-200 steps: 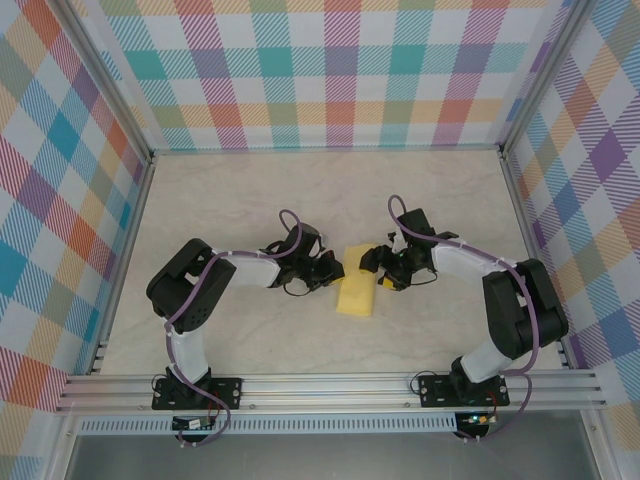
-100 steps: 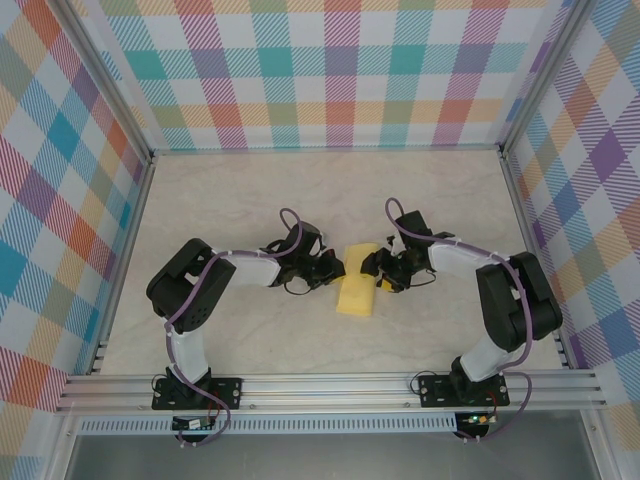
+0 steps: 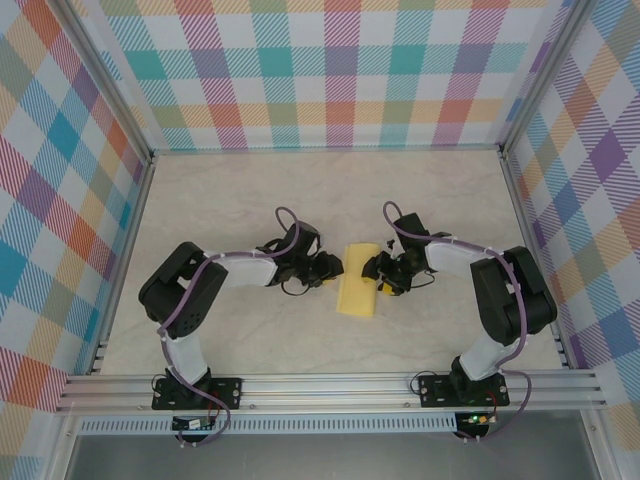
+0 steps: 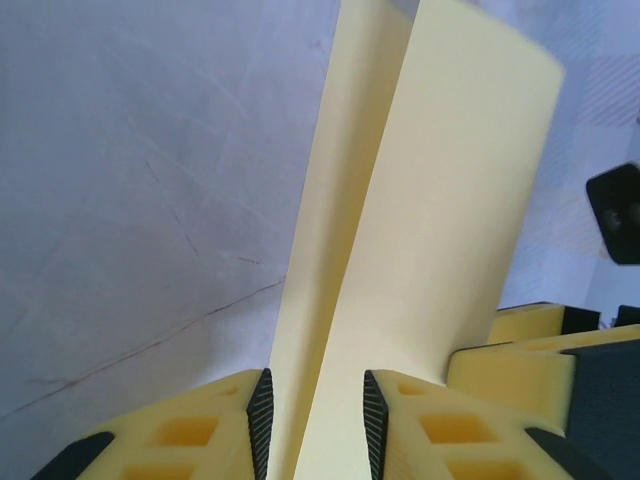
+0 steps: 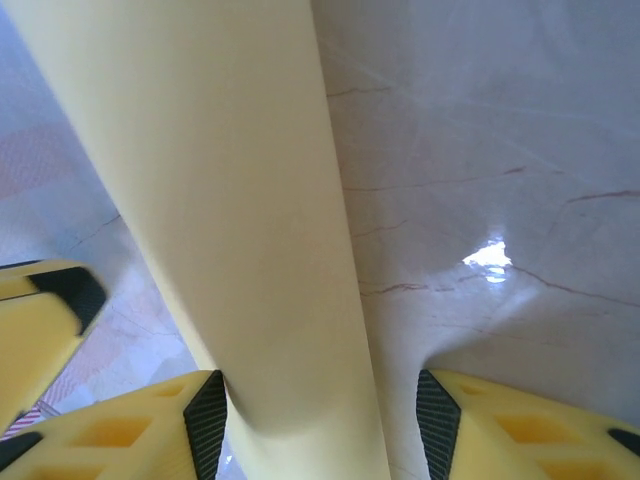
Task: Fold a paper plane with a square sheet of paper (pick it up from the middle)
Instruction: Hold the square sheet of paper at the center of the table.
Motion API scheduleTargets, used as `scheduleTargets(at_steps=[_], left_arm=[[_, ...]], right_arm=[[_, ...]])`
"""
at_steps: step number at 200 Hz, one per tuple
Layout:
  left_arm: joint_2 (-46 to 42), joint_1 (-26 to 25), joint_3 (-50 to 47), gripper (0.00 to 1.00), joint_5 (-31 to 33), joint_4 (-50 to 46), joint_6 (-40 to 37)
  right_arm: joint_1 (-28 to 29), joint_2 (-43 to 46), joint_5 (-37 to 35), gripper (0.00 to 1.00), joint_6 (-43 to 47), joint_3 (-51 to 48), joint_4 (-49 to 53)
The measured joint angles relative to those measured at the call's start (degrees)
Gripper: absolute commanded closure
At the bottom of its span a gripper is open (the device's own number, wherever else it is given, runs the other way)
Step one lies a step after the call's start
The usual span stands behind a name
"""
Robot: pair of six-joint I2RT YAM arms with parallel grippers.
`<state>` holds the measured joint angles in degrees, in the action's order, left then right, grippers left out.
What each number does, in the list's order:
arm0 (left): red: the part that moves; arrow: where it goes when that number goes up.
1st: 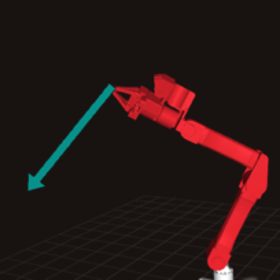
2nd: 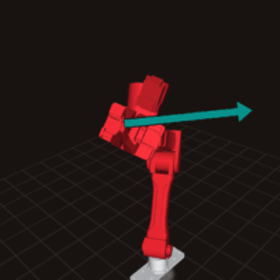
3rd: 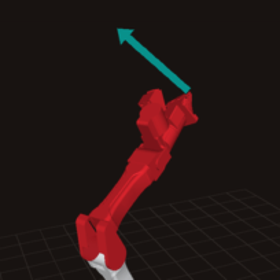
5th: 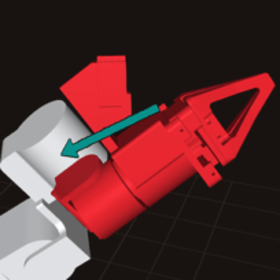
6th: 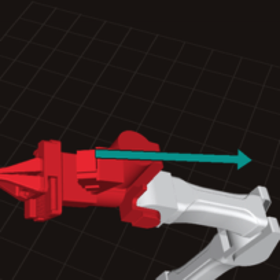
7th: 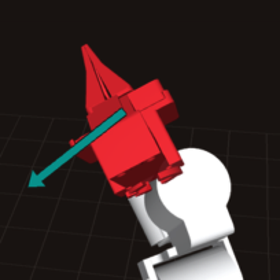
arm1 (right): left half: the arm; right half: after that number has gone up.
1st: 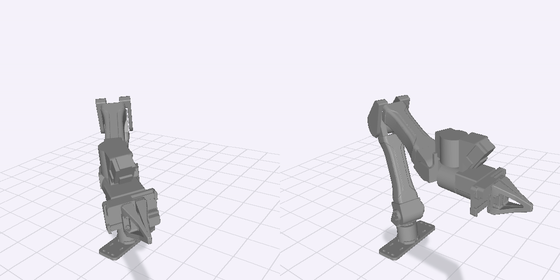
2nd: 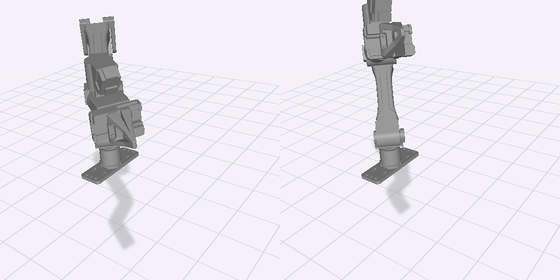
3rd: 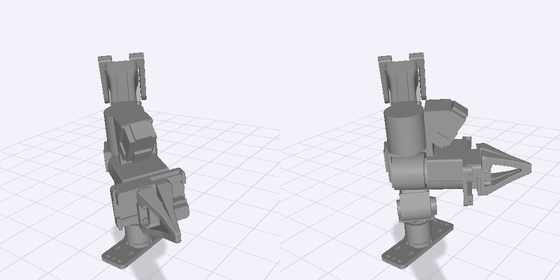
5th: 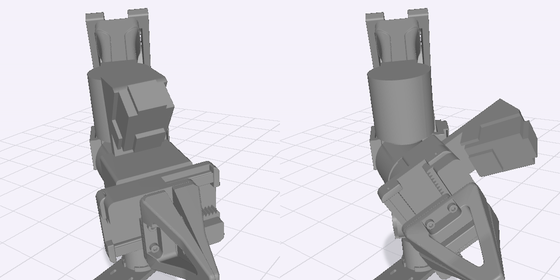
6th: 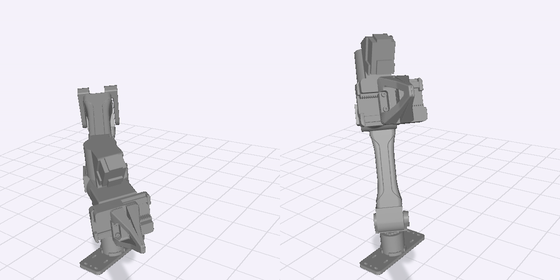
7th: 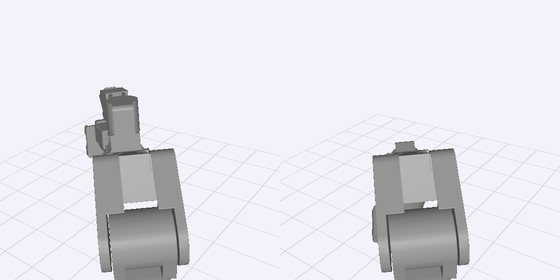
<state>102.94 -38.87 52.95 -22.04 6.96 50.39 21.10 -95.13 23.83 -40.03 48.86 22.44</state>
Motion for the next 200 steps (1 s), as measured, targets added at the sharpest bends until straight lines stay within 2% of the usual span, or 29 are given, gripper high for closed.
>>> scheduleTargets(at_steps=[41,70,122,200], left_arm=[[-8.1,0.0,-3.7,0.68,8.0,-1.5,0.9],[-9.5,0.0,-5.5,0.68,10.7,-2.0,1.4],[-9.6,0.0,-5.9,0.68,11.7,-2.5,1.6],[-9.6,0.0,-5.9,0.68,11.7,-2.4,1.6]], right_arm=[[0.7,-0.6,-1.7,0.38,0.0,1.8,2.4],[2.1,-2.3,-3.9,0.36,0.2,5.0,5.9],[4.4,-4.8,-8.3,0.34,0.5,9.4,11.2],[5.1,-8.8,-9.9,0.32,1.3,14.8,17.3]])
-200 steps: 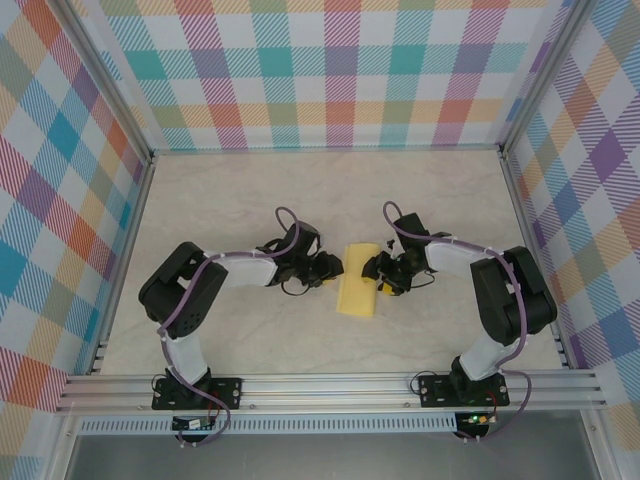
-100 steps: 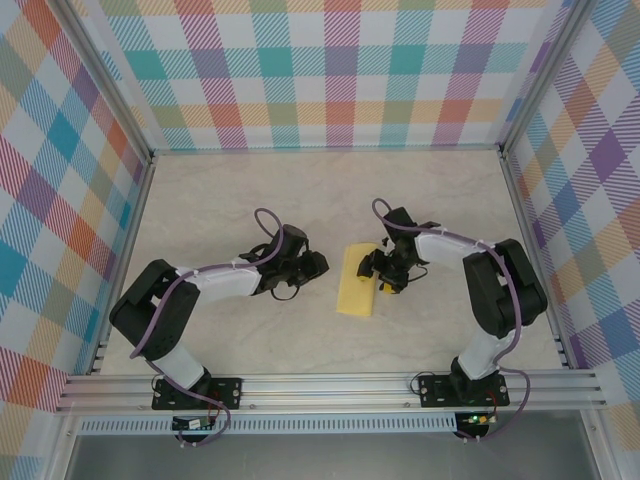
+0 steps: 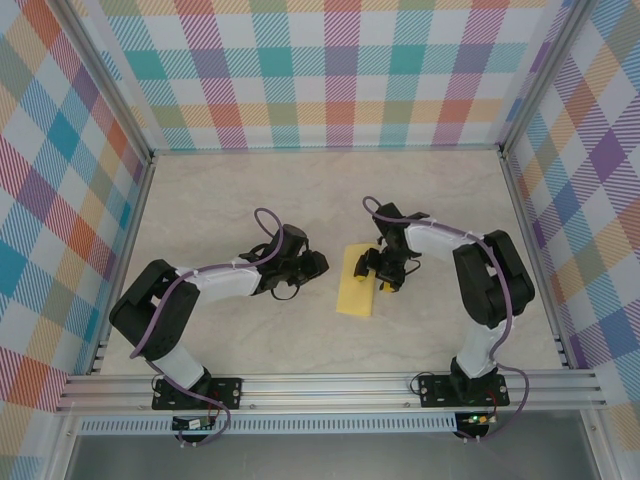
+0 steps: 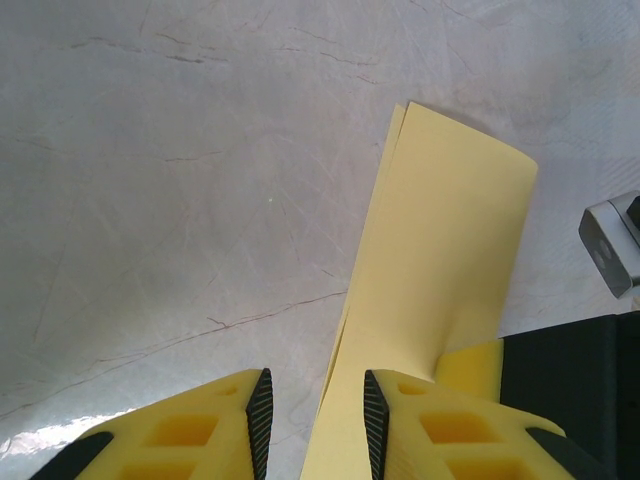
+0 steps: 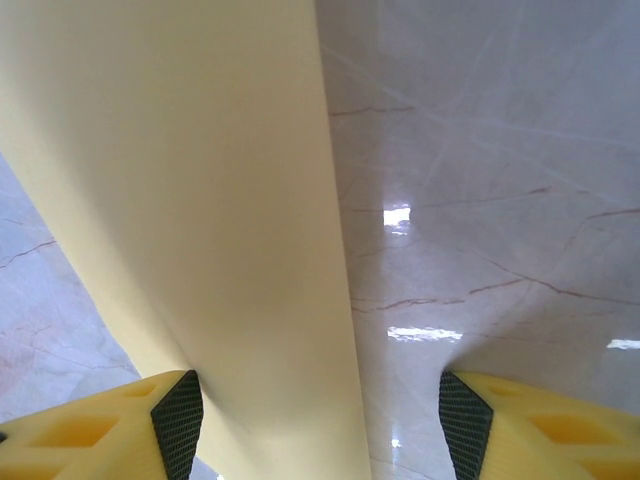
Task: Fold a paper plane with a square sheet of paper (pick it up from the middle)
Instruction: Hold the square sheet of paper at the center of the table.
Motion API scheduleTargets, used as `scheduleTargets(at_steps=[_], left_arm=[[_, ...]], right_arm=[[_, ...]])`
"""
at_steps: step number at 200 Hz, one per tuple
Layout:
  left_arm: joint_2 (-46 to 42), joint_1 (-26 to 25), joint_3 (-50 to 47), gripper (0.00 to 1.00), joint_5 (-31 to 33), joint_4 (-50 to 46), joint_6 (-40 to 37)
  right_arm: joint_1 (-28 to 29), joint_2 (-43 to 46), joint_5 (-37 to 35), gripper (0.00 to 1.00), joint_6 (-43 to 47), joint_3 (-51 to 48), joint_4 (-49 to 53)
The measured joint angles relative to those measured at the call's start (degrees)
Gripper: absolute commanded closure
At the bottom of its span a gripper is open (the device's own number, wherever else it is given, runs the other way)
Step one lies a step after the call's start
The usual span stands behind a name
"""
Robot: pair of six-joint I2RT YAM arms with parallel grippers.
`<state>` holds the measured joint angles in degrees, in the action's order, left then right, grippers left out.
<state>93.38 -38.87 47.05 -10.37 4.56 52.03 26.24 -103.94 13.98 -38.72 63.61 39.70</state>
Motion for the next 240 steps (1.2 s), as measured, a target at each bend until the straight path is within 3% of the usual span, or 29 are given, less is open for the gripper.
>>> scheduleTargets(at_steps=[168,216,240], left_arm=[[0.0,0.0,0.0,0.69,-1.8,0.1,0.0],[3.5,0.0,2.0,0.79,-6.8,2.3,0.1],[6.3,-0.2,3.9,0.9,-8.6,4.0,0.7]], right_arm=[[1.2,-2.5,-2.3,0.33,-0.3,3.3,3.7],[1.2,-2.6,-2.4,0.33,-0.3,3.2,3.5],[1.2,-2.7,-2.4,0.33,-0.5,3.2,3.5]])
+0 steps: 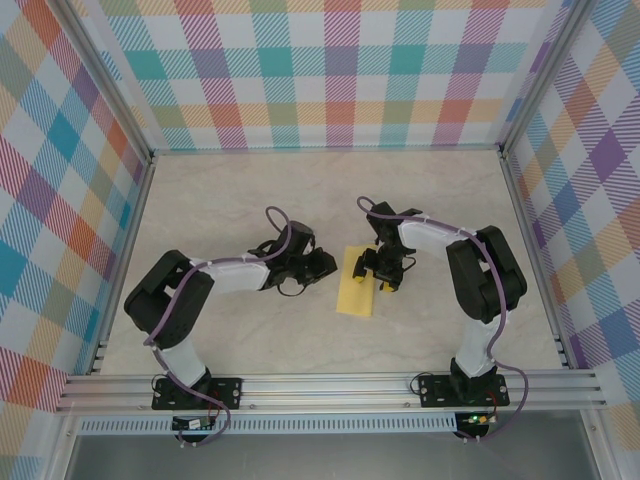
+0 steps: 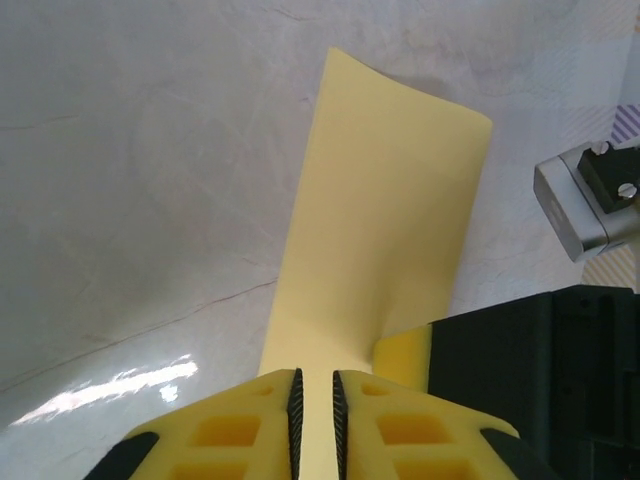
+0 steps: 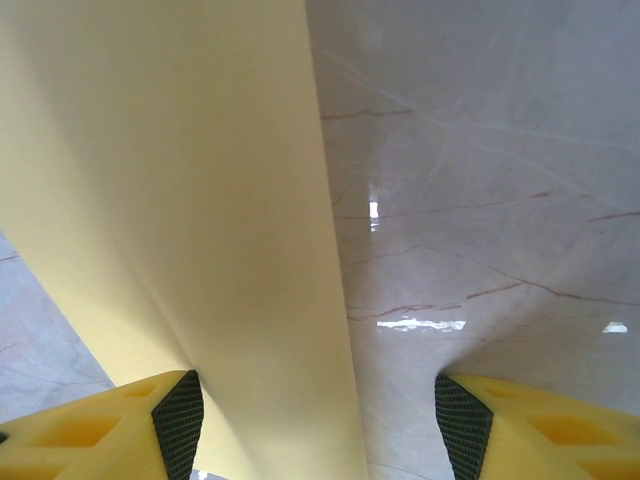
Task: Fold a paper plane with a square sheet of paper (pick it up from the middle)
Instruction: Hold the square sheet of paper at the center of the table.
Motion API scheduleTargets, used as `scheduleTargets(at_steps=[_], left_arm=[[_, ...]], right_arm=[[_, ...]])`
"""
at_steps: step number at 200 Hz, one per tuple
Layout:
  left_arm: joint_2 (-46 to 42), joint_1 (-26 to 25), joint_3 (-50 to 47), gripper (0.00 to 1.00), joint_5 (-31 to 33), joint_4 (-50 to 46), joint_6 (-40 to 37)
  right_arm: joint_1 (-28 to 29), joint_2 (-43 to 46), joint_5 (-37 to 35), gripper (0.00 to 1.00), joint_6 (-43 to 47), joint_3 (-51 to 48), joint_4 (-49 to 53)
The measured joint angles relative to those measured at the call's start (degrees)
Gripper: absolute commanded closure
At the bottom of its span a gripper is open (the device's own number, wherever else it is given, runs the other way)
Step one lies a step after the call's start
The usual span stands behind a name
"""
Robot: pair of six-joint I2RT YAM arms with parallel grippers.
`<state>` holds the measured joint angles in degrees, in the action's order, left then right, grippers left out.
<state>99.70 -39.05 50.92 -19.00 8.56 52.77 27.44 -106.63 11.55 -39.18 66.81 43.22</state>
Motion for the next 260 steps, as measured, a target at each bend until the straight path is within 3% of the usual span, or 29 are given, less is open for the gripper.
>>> scheduleTargets(at_steps=[28,105,260], left_arm=[[3.3,-0.8,2.4,1.0,-1.3,1.5,1.2],[9.5,-2.3,4.2,1.0,-2.9,4.5,3.4],[11.1,-2.5,4.4,1.0,-2.4,5.2,2.9]], right_arm=[[0.0,0.0,0.0,0.33,-0.5,-0.1,-0.1],[0.0,0.0,0.0,0.33,-0.7,-0.3,-0.3],[0.0,2.0,0.3,0.31,-1.0,-1.4,-1.9]])
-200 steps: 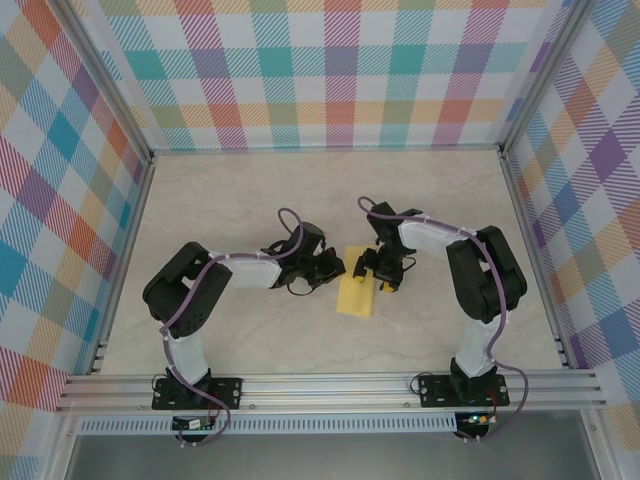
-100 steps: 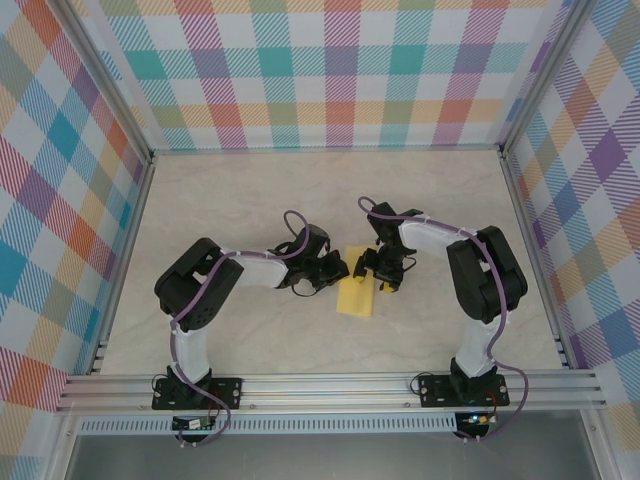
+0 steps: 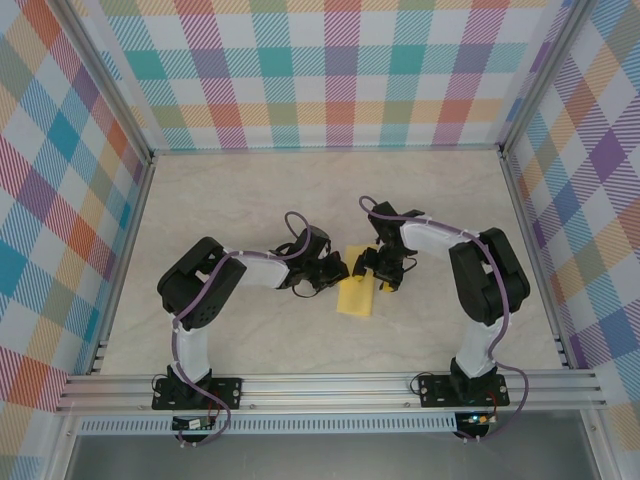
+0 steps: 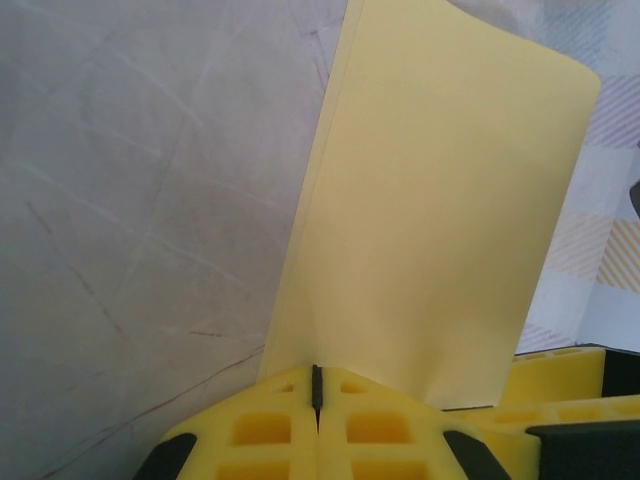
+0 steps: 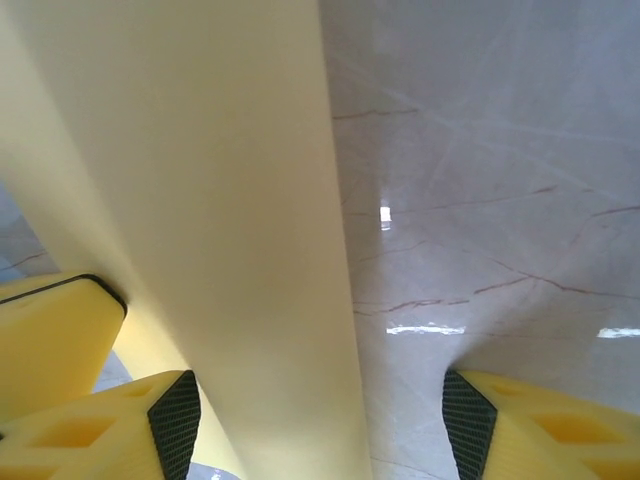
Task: Fold a paper plane with a square sheet of paper (pick it up from the middle)
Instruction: Hold the square sheet of paper at the center of the table, then fold the square sheet of paper in half at the center of the table.
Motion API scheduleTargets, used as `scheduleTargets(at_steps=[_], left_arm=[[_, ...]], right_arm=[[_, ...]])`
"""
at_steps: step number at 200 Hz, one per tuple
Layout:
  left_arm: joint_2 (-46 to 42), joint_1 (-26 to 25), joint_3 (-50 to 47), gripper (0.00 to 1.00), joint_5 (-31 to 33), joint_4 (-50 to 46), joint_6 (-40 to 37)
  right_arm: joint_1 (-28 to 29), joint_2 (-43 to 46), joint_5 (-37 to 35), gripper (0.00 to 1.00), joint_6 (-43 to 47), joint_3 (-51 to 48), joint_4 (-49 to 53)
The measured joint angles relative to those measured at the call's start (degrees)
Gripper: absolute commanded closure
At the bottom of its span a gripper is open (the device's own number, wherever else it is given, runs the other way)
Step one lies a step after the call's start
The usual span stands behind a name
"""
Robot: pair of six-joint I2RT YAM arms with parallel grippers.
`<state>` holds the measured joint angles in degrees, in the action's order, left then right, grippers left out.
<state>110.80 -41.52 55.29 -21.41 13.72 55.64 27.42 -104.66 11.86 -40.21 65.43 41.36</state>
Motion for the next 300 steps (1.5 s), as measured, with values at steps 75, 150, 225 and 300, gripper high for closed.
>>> scheduleTargets(at_steps=[75,150,225,300], left_arm=[[0.0,0.0,0.0,1.0,0.0,0.0,-1.2],[0.0,0.0,0.0,1.0,0.0,0.0,-1.5],[0.0,0.0,0.0,1.0,0.0,0.0,-1.9],[0.0,0.0,0.0,1.0,0.0,0.0,-2.2]], right_arm=[[-4.4,19.9,6.9,0.62,-0.8,-9.4,-14.3],[-5.6,13.3,18.7,0.91,-2.6,-17.6,-26.6],[-8.6,9.6,22.3,0.9,-1.0,-21.9,-32.4],[-10.1,9.6,22.3,0.87,1.8,-26.8,-35.5]])
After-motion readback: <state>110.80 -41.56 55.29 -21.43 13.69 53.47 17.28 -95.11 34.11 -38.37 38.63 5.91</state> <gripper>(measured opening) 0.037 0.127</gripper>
